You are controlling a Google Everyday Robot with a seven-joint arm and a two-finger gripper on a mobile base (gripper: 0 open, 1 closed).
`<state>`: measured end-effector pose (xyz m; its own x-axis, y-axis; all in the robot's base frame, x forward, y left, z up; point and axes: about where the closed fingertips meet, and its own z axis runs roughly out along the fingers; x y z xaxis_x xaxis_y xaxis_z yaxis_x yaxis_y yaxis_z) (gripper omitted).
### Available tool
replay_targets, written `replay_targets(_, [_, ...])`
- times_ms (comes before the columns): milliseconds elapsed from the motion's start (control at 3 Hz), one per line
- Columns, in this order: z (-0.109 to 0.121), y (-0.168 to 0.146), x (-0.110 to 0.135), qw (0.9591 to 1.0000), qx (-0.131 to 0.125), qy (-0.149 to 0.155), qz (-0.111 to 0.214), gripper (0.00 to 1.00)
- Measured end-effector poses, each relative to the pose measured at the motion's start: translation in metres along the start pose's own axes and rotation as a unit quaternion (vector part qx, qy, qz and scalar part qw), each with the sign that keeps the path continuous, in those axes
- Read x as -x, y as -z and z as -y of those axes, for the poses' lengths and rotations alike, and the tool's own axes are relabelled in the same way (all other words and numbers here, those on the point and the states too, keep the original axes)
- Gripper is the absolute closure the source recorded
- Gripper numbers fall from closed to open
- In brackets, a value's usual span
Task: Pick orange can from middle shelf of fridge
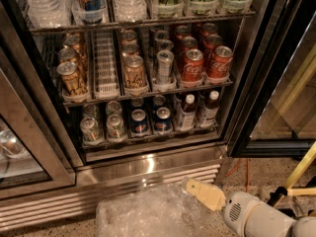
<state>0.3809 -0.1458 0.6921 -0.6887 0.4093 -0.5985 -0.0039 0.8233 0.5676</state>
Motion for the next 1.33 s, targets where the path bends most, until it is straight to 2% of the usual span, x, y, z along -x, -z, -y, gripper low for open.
replay_targets(333, [-0.010, -0.005, -0.008, 0.9999, 0.007, 0.002, -0.009, 0.00])
replay_targets(1333, [-0.025, -0.033, -0.019, 0.9991, -0.020, 0.027, -0.027, 0.00])
